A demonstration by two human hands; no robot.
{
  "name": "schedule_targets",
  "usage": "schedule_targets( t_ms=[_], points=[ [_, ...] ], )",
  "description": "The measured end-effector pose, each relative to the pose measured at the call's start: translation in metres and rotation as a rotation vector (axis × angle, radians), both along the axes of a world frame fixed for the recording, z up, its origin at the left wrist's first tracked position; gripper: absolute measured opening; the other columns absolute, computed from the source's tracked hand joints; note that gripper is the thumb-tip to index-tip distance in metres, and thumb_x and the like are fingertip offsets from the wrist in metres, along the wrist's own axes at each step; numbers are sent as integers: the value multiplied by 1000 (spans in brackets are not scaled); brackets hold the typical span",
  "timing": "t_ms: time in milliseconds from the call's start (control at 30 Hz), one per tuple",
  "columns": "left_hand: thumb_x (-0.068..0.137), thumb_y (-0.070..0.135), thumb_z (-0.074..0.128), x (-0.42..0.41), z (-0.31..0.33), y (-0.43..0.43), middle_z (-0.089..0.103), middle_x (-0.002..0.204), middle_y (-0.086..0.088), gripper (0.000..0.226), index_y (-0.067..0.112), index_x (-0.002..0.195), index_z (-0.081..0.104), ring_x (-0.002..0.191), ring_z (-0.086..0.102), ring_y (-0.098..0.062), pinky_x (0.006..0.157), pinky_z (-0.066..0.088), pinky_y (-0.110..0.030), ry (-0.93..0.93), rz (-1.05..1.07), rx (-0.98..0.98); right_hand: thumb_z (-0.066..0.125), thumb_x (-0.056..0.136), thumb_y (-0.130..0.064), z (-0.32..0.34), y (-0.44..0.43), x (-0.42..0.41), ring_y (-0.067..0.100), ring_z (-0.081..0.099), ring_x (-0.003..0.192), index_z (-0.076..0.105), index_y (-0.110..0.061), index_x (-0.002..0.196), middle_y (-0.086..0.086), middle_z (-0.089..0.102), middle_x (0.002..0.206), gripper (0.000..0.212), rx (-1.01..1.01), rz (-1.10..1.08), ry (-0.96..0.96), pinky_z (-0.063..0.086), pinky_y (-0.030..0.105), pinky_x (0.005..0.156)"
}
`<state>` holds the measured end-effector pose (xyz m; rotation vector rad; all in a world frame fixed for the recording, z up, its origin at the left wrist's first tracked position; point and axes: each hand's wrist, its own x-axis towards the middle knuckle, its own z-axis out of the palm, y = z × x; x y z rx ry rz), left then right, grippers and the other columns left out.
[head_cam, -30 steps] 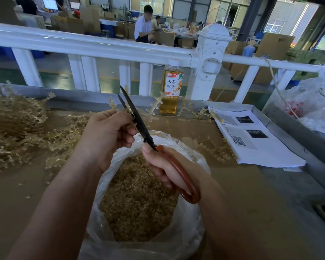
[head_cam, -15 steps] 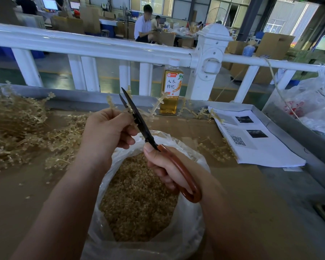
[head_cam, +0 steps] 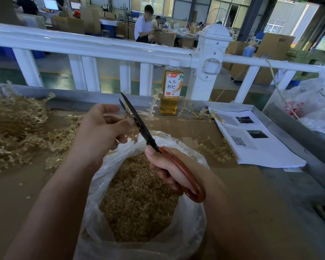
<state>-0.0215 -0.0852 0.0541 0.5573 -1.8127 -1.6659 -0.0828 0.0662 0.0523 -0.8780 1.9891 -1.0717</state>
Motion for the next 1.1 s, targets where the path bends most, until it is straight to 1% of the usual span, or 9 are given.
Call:
schedule_targets(
  t_ms=[100,200,300,467,600,700,867,1033,1100],
  points=[
    [84,4,62,1,-2,0,57,61,-3,6,8,80,61,38,46,-4,37,37,-15,2,-21,0,32,94,-52,3,4,0,3,35,34,38,-33,71,-1,38,54,30,24,43,43,33,20,42],
    [86,4,59,1,0,-2,56,55,-1,12,8,75,61,36,43,-4,36,34,-14,61,60,80,32,91,-55,4,9,-1,9,35,38,40,-27,70,-1,38,53,36,33,84,57,33,22,41],
    [87,5,57,3,1,-8,54,43,7,19,9,69,56,32,40,-4,34,29,-12,112,163,168,32,93,-53,4,8,-3,5,35,34,42,-24,67,0,38,53,40,29,62,57,33,18,37],
    [85,3,59,4,0,-12,55,41,7,23,12,66,51,29,40,-5,33,27,-10,83,204,172,36,90,-56,0,8,-8,5,38,38,42,-34,73,-2,43,55,28,-16,-10,58,35,21,41],
    [85,2,59,3,0,-9,60,56,-2,23,13,66,54,33,45,-5,35,30,-12,15,89,152,43,89,-55,-2,9,-11,7,40,38,47,-34,70,-6,49,53,29,-138,-165,36,36,23,43],
    [81,-1,62,2,-1,-3,59,48,1,18,9,66,61,33,42,-4,35,32,-12,-61,-31,68,50,89,-51,0,7,-11,5,42,34,50,-25,71,-7,53,45,31,-182,-277,28,37,20,41],
    [81,-1,62,-1,0,9,62,50,-1,14,7,69,63,34,44,-5,35,37,-14,-121,-191,68,66,80,-43,-6,1,-15,4,52,54,50,-23,82,-1,62,76,26,-232,-473,93,40,24,58],
    [82,-1,61,-3,0,17,65,54,-3,9,5,75,63,36,48,-6,37,40,-14,-118,-242,104,69,81,-30,-13,-3,-16,4,43,47,46,-26,72,-7,51,63,25,-390,-602,124,32,21,51],
    [81,-2,61,-2,0,17,64,52,-4,10,5,74,62,35,46,-7,36,39,-15,-83,-223,131,67,82,-24,-12,-3,-17,6,41,49,45,-25,71,1,57,68,25,-431,-642,95,31,23,52]
  ],
)
